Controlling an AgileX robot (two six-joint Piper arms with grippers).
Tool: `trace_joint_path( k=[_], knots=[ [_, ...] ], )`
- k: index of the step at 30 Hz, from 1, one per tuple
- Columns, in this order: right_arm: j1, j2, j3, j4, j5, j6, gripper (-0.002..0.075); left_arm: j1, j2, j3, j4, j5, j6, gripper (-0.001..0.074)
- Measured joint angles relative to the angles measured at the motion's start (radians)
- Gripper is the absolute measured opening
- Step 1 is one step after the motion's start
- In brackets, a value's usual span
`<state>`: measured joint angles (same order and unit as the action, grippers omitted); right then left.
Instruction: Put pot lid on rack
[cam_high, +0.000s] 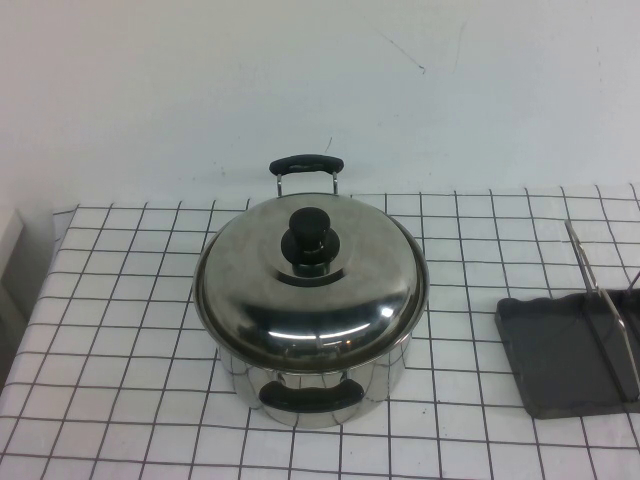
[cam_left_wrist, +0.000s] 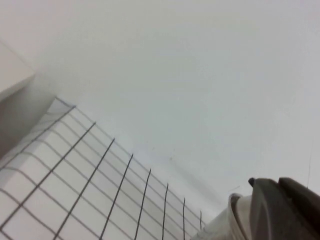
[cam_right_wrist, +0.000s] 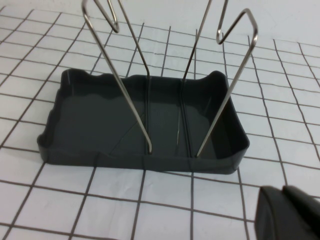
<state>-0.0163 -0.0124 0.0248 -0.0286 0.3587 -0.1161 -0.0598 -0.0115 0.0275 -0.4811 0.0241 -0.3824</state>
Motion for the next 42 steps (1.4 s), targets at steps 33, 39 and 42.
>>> trace_joint_path(
  k=[33, 39, 42],
  knots=[
    [0.0, 0.0, 0.0, 0.0, 0.0, 0.0, -0.0003, -0.552, 1.042, -0.749, 0.623, -0.055, 0.283, 0.0268],
    [0.0, 0.0, 0.0, 0.0, 0.0, 0.0, -0.0003, -0.572, 1.263, -0.752, 0.555, -0.299, 0.263, 0.0624],
    [0.0, 0.0, 0.0, 0.0, 0.0, 0.0, -0.0003, -0.574, 1.346, -0.754, 0.545, -0.405, 0.233, 0.0674]
  ],
)
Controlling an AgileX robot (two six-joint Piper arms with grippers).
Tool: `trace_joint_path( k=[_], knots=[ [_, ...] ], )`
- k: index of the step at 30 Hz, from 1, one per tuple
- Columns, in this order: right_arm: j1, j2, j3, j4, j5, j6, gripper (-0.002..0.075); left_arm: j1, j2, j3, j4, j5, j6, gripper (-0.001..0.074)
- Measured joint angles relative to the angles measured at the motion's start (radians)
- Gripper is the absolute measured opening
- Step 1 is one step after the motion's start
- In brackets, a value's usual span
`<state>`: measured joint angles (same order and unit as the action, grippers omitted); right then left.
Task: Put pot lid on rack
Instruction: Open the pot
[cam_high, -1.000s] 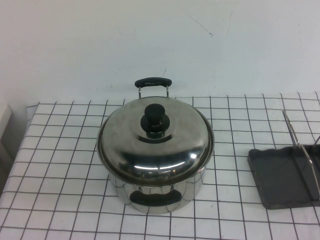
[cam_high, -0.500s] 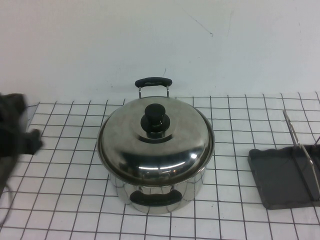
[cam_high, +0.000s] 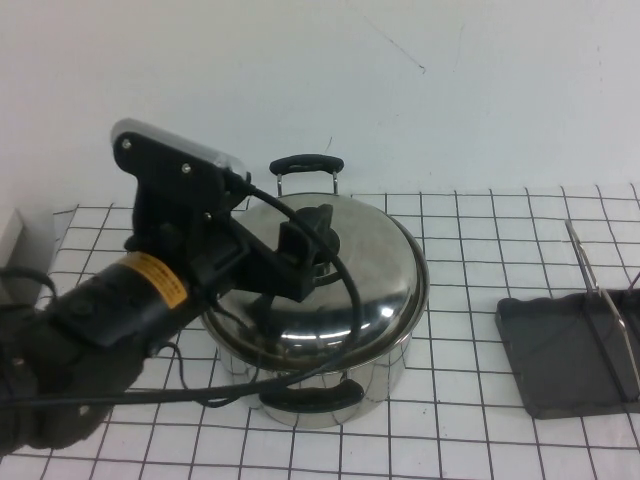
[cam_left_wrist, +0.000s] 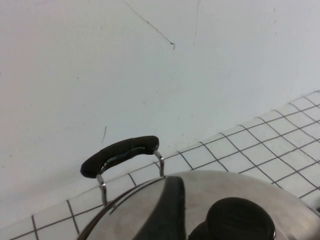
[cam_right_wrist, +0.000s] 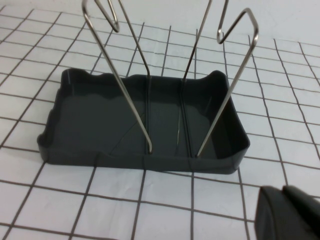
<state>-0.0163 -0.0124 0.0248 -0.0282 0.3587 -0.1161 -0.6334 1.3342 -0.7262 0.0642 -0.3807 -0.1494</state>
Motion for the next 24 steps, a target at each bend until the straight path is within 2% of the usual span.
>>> trace_joint_path(
  k=[8, 12, 20, 22, 24],
  knots=[
    [0.0, 0.0, 0.0, 0.0, 0.0, 0.0, -0.0003, 0.0, 0.184, -0.002, -0.039, -0.242, -0.039, 0.0692],
    [0.0, 0.0, 0.0, 0.002, 0.0, 0.0, -0.0003, 0.0, 0.261, -0.007, -0.072, -0.322, -0.042, 0.0673],
    [0.0, 0.0, 0.0, 0.002, 0.0, 0.0, -0.0003, 0.0, 0.367, -0.079, -0.041, -0.339, -0.085, 0.0541],
    [0.0, 0.0, 0.0, 0.002, 0.0, 0.0, -0.0003, 0.0, 0.374, -0.082, -0.04, -0.339, -0.089, 0.0482],
    [0.0, 0.0, 0.0, 0.002, 0.0, 0.0, -0.0003, 0.0, 0.374, -0.083, -0.042, -0.336, -0.092, 0.0383]
  ],
)
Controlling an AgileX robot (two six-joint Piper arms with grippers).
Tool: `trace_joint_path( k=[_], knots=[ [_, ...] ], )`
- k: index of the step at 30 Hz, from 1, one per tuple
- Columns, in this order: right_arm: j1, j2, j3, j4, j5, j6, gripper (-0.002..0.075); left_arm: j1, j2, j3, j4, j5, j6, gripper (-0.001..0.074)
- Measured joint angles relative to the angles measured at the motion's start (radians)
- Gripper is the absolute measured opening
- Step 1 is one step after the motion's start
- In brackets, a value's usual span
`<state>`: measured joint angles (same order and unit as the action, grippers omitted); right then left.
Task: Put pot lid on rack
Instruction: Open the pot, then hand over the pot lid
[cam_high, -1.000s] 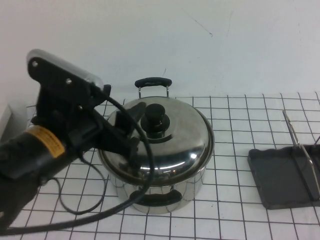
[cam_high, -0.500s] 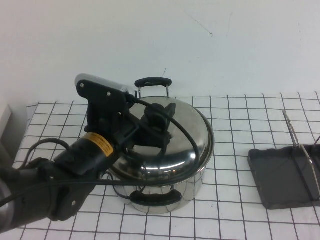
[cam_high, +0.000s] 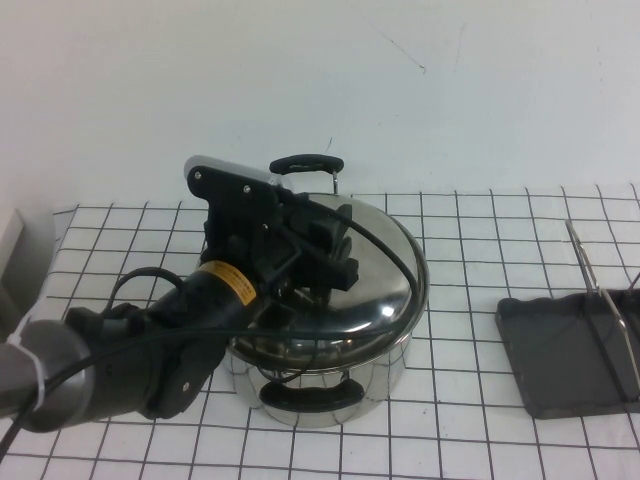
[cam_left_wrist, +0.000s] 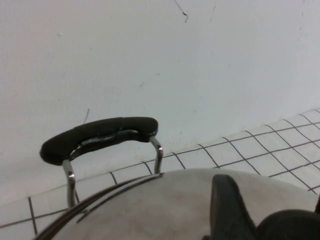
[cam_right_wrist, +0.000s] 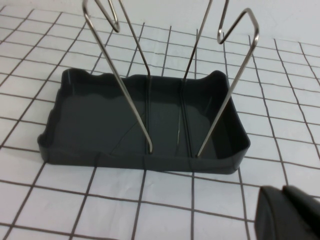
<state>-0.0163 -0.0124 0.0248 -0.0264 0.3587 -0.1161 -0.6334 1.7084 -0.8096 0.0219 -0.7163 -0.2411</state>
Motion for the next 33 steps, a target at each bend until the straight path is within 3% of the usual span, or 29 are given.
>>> trace_joint_path(
  k=[2, 9, 14, 18, 23, 28, 33],
  knots=[
    [0.0, 0.0, 0.0, 0.0, 0.0, 0.0, -0.0003, 0.0, 0.0, 0.0, 0.002, -0.003, 0.0, 0.0314],
    [0.0, 0.0, 0.0, 0.0, 0.0, 0.0, -0.0003, 0.0, 0.009, 0.0, 0.004, -0.067, 0.0, 0.0314],
    [0.0, 0.0, 0.0, 0.0, 0.0, 0.0, -0.0003, 0.0, 0.007, 0.0, 0.032, -0.262, 0.004, 0.0314],
    [0.0, 0.0, 0.0, -0.027, 0.0, 0.0, -0.0003, 0.0, -0.036, 0.0, 0.107, -0.297, 0.002, 0.0314],
    [0.0, 0.0, 0.0, -0.018, -0.003, 0.025, -0.0003, 0.0, -0.116, 0.0, 0.224, -0.313, -0.163, 0.0314],
    [0.0, 0.0, 0.002, 0.416, -0.035, 0.158, -0.0003, 0.0, -0.149, 0.0, 0.301, -0.395, -0.482, 0.0314],
    [0.0, 0.0, 0.002, 0.746, -0.147, 0.171, -0.0003, 0.0, -0.148, 0.0, 0.39, -0.406, -0.592, 0.0314]
  ],
)
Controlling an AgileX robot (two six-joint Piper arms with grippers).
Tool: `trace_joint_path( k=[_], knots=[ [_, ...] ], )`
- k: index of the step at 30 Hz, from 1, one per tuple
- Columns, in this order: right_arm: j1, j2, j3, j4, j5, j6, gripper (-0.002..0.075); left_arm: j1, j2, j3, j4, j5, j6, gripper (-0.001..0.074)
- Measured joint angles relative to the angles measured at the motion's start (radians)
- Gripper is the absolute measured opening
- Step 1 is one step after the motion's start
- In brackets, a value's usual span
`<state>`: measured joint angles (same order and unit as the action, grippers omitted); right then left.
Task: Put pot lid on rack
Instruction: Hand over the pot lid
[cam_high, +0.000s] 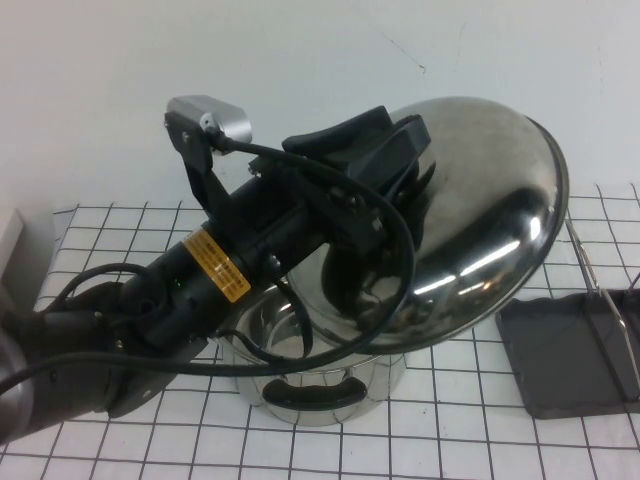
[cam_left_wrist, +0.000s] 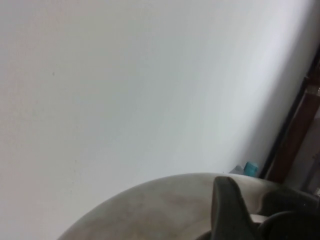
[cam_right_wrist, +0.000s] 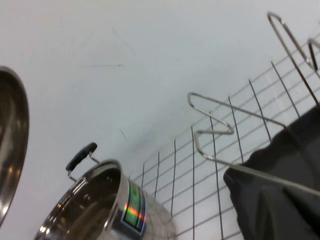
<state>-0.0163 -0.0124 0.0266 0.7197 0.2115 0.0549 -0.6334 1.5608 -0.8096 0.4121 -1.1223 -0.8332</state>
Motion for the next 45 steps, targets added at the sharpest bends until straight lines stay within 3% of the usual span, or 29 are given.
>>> trace_joint_path(
  k=[6, 13, 18, 21, 26, 29, 45],
  knots=[
    [0.0, 0.0, 0.0, 0.144, -0.084, -0.113, -0.0003, 0.0, 0.0, 0.0, 0.035, -0.002, -0.104, 0.0314],
    [0.0, 0.0, 0.0, 0.388, 0.01, -0.172, -0.0003, 0.0, 0.004, 0.0, 0.027, -0.004, -0.237, 0.0314],
    [0.0, 0.0, 0.0, 0.81, 0.102, -0.525, 0.0046, 0.0, 0.043, 0.0, -0.022, -0.006, -0.282, 0.0314],
    [0.0, 0.0, -0.012, 0.936, 0.122, -0.726, 0.0165, 0.0, 0.074, 0.0, -0.039, -0.006, -0.305, 0.0314],
    [0.0, 0.0, -0.078, 0.984, 0.125, -0.817, 0.0426, 0.0, 0.137, 0.0, -0.044, -0.006, -0.36, 0.0314],
    [0.0, 0.029, -0.101, 0.99, 0.142, -0.825, 0.0501, 0.0, 0.174, 0.0, -0.048, -0.004, -0.378, 0.0314],
    [0.0, 0.505, -0.31, 0.992, 0.388, -0.995, 0.053, -0.013, 0.207, -0.023, -0.04, 0.005, -0.457, 0.0314]
  ],
)
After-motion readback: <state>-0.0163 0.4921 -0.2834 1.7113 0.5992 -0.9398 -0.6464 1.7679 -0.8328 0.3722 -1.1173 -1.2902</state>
